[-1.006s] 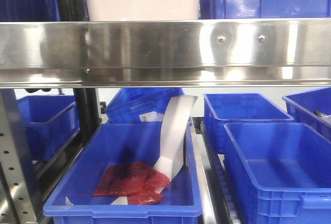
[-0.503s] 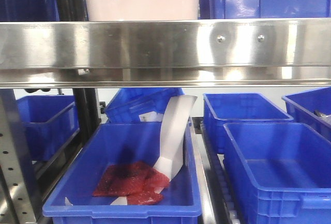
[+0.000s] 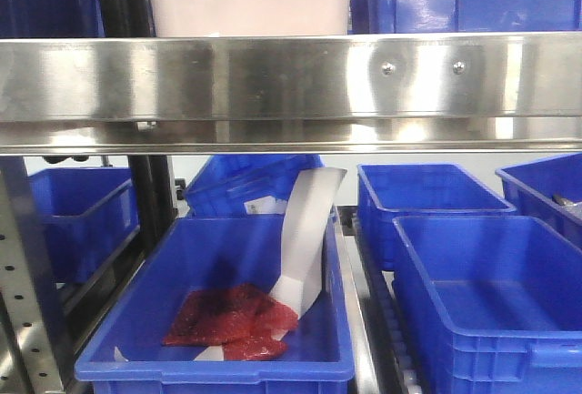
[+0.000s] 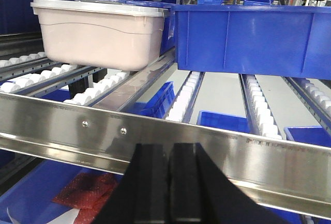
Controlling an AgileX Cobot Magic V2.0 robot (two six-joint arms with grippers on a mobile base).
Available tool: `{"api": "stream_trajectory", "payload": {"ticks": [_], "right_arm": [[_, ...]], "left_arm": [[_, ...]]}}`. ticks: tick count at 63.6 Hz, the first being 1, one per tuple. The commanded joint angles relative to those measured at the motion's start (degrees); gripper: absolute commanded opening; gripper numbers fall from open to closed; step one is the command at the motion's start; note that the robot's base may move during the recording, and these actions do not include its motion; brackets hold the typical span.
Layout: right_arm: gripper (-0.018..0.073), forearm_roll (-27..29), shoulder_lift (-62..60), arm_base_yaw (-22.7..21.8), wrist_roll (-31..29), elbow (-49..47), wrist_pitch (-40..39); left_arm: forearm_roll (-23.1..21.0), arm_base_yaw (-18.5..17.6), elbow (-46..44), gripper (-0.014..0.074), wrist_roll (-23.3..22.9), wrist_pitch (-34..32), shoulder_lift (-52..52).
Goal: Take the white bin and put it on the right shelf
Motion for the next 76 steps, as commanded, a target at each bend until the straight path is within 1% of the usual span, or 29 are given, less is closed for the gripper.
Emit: {"api": "stream_trajectory", "payload": {"ticks": [1, 18, 20, 24, 26, 30, 33, 36, 39, 41, 45, 51, 57, 62, 68, 76], "right_arm": [[0.0073, 0.2, 0.5, -0.1, -0.6, -1.7, -4.0], [0.0073, -0.1, 0.5, -0.1, -0.6, -1.7, -3.9], [0.0073, -1.0, 0.5, -0.1, -0.5, -1.5, -3.9], [0.0073, -5.4, 0.5, -0.1, 1.5, -0.7, -4.9], [0.0073, -8.8, 0.5, -0.1, 4.8, -0.3, -6.0], [0.0073, -16.0, 0.5, -0.1, 14.7, 0.7, -8.6], [0.0073, -23.4, 0.5, -0.1, 22.3, 1.7, -10.2], [0.0073, -29.6, 0.5, -0.1, 29.3, 3.3, -11.3], [0.0073, -34.1, 0.5, -0.4, 34.7, 4.8, -12.0], [0.0073, -35.4, 0.5, -0.8, 36.5, 5.7, -12.0], [0.0073, -35.1, 0.4, -2.5, 37.4, 7.7, -12.0], [0.0073, -33.4, 0.0, -6.5, 37.3, 10.4, -12.4], [0.0073, -33.0, -2.0, -9.1, 37.3, 13.0, -14.7], [0.0073, -33.0, -4.9, -9.9, 36.2, 16.2, -18.0], [0.0073, -33.0, -9.0, -10.0, 35.8, 20.1, -20.9], [0.0073, -33.0, -14.9, -10.0, 35.8, 24.1, -22.0]], "left_arm": [[-0.1, 0.0, 1.1, -0.0118, -0.5, -5.4, -0.8], [-0.1, 0.0, 1.1, -0.0118, -0.5, -5.4, -0.8], [-0.1, 0.0, 1.1, -0.0118, -0.5, -5.4, -0.8], [-0.1, 0.0, 1.1, -0.0118, -0.5, -5.4, -0.8], [-0.1, 0.0, 1.1, -0.0118, -0.5, -5.4, -0.8], [-0.1, 0.0, 1.1, -0.0118, -0.5, -5.4, -0.8], [-0.1, 0.0, 1.1, -0.0118, -0.5, -5.4, -0.8], [-0.1, 0.0, 1.1, -0.0118, -0.5, -5.4, -0.8], [-0.1, 0.0, 1.1, -0.0118, -0.5, -5.4, -0.8], [-0.1, 0.0, 1.1, -0.0118, -0.5, -5.4, -0.8], [-0.1, 0.0, 1.1, -0.0118, -0.5, -5.4, -0.8], [-0.1, 0.0, 1.1, -0.0118, -0.5, -5.4, -0.8], [-0.1, 0.0, 1.1, -0.0118, -0.5, -5.4, -0.8], [-0.1, 0.0, 1.1, -0.0118, -0.5, -5.4, -0.8], [-0.1, 0.0, 1.1, -0.0118, -0.5, -5.4, -0.8], [-0.1, 0.0, 1.1, -0.0118, -0.5, -5.4, -0.8]]}}
